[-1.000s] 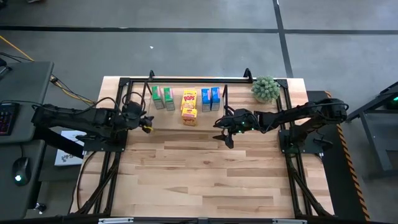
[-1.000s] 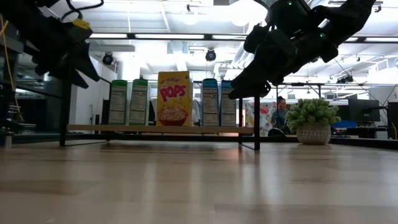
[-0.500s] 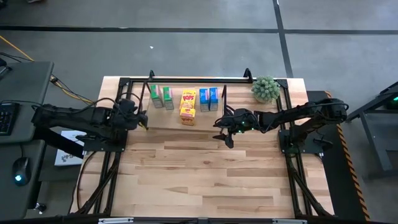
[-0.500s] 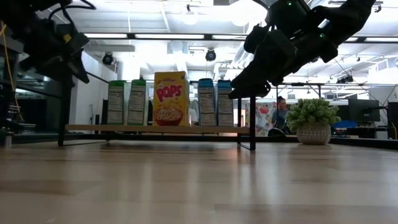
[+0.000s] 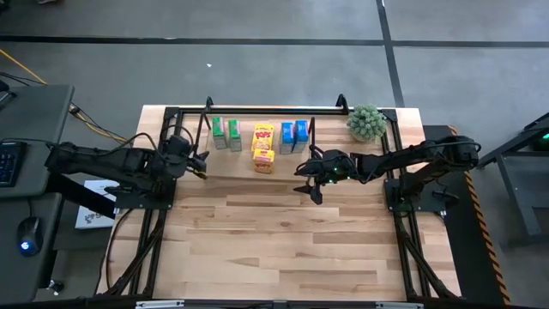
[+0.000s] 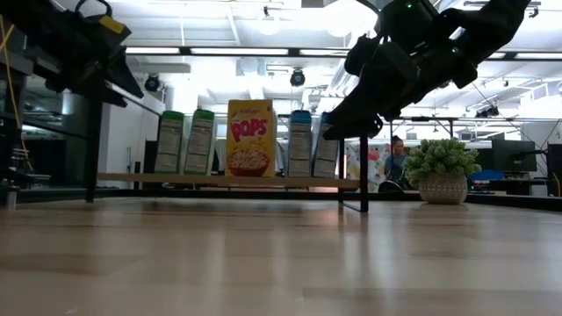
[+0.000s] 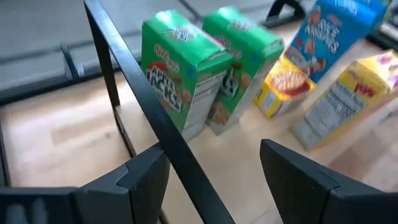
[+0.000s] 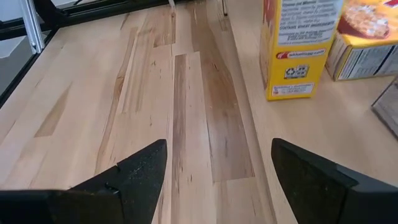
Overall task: Stack cereal on shelf
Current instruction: Adjust the shelf on the table
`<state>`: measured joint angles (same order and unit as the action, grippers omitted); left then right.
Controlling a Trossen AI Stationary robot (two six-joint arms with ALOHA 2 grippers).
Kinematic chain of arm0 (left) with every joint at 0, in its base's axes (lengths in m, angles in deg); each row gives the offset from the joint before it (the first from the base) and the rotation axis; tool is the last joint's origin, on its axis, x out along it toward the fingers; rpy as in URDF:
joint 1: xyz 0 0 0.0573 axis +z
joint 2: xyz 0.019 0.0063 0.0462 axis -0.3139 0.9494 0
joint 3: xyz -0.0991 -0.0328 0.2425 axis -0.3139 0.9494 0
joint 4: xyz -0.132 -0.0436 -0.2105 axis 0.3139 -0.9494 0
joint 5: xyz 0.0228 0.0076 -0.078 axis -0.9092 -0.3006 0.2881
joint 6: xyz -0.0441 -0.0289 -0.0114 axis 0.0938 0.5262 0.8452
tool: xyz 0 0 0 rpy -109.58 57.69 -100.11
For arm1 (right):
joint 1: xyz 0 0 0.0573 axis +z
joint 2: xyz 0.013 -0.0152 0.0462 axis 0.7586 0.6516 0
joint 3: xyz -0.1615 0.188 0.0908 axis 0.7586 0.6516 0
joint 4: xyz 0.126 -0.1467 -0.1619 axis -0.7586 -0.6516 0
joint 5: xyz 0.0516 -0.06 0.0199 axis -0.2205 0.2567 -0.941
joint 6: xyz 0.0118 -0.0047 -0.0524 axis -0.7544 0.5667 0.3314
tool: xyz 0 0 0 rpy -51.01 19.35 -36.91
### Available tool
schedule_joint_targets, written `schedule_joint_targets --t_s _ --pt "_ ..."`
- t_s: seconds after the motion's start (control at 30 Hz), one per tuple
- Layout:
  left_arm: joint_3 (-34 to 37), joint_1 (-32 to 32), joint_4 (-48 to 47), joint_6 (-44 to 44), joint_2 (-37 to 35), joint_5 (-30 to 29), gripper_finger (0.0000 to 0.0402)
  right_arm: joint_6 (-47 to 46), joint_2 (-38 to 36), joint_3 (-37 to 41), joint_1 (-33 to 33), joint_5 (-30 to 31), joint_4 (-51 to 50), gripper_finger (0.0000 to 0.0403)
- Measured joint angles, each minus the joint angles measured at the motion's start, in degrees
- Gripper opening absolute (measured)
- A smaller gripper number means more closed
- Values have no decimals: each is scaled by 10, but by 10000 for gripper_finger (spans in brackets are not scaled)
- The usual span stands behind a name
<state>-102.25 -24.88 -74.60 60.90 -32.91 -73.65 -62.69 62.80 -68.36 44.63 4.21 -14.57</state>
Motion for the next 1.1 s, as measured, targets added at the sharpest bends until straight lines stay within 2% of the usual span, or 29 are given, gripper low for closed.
schedule_joint_targets --t_s 0.17,0.5,0.77,1.1 --pt "0 -16 15 -11 -4 -51 236 0 0 0 0 -3 1 282" --pt "0 -23 -29 38 -3 -26 236 -2 0 0 0 -3 2 282" --pt "-3 -23 -69 89 -4 -37 236 -2 0 0 0 -4 2 282" --pt "-2 -23 -54 69 -4 -140 236 -2 0 0 0 -5 2 282"
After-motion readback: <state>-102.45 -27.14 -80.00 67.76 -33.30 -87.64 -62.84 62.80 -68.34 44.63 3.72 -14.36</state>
